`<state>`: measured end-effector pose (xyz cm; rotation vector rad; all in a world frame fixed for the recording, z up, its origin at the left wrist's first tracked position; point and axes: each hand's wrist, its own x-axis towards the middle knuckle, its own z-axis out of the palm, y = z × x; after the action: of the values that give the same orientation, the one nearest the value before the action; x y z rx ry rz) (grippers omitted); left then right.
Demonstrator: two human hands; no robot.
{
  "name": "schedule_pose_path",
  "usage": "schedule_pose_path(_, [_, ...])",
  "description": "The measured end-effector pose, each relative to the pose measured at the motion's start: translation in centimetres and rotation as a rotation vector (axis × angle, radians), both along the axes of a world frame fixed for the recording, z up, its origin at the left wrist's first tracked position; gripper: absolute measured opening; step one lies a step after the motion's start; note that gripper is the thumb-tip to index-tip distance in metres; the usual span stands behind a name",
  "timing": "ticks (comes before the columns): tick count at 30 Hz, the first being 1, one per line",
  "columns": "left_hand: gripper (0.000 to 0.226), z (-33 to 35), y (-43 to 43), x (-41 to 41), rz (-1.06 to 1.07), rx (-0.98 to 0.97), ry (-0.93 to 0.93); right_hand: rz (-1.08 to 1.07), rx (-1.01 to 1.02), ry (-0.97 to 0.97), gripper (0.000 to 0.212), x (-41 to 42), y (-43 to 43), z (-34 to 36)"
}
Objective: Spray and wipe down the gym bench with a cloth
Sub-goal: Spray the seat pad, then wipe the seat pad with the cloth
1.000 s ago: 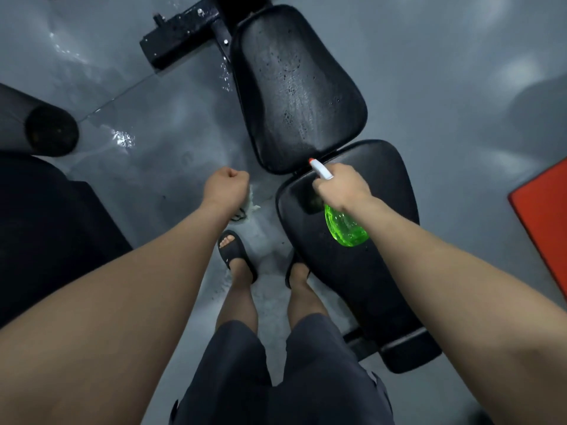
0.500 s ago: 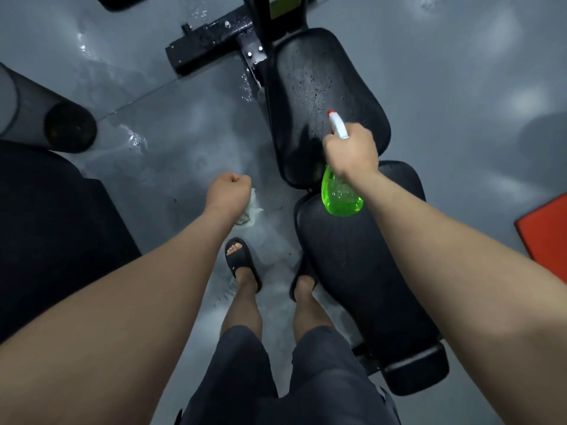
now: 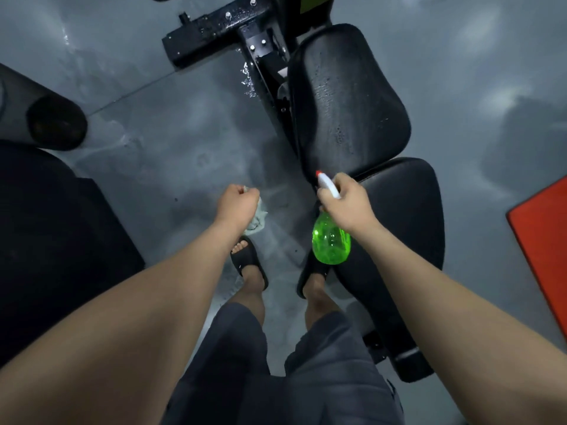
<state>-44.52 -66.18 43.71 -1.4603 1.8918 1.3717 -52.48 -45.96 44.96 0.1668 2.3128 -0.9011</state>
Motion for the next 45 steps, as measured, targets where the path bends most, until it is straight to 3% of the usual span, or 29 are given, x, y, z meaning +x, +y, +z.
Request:
schedule_pose_path(6, [0.006,-4.4,-4.3,3.8,0.143,-0.022,0.033,0.1,-0.002,-0.028,0.019,4.0,-4.6,-5.3])
schedule_pose_path(12, [0.009,-13.3,-5.9,6.5,0.338,-0.055,0.124,0.209,0.095,-0.118,0.01,5.3,-8.5,-17.3])
schedule_pose_path(19, [0.004,-26.0,-6.5,7.5,0.636,-0.061,0.172,0.155,0.181,-0.194,0.025,5.8,-11.4,-33.7])
schedule_pose_path(23, [0.003,-30.8,-7.4,6.4,0.608,-0.071,0.214,0.179,0.223,-0.184,0.027,5.5,-12.7,-40.8])
schedule_pose_path(28, [0.026,-33.3,-7.9,4.4,0.619,0.063,0.313,0.236,0.254,-0.145,0.033,5.6,-13.5,-45.3])
schedule_pose_path(32, [0.024,-32.3,-8.9,1.6,0.426,0.021,0.368,0.279,0.246,-0.165,0.03,4.9,-13.7,-45.6])
schedule_pose_path(36, [0.017,-30.9,-10.6,-0.1,0.392,-0.011,0.469,0.296,0.386,-0.136,0.052,3.9,-15.0,-43.2])
schedule_pose_path(38, [0.017,-29.6,-11.4,-1.2,0.386,-0.025,0.544,0.16,0.161,-0.089,0.04,2.4,-17.2,-41.3])
schedule_pose_path(40, [0.018,-28.5,-11.9,-2.1,0.386,-0.041,0.617,-0.056,-0.3,-0.109,0.029,1.1,-19.6,-37.9])
schedule_pose_path(42, [0.012,-27.8,-12.3,-2.7,0.358,-0.055,0.675,-0.136,-0.666,-0.222,0.038,0.2,-21.1,-34.6])
schedule_pose_path(45, [0.006,-27.2,-12.9,-2.6,0.293,-0.126,0.721,-0.072,-0.815,-0.122,0.031,-0.4,-22.3,-32.1])
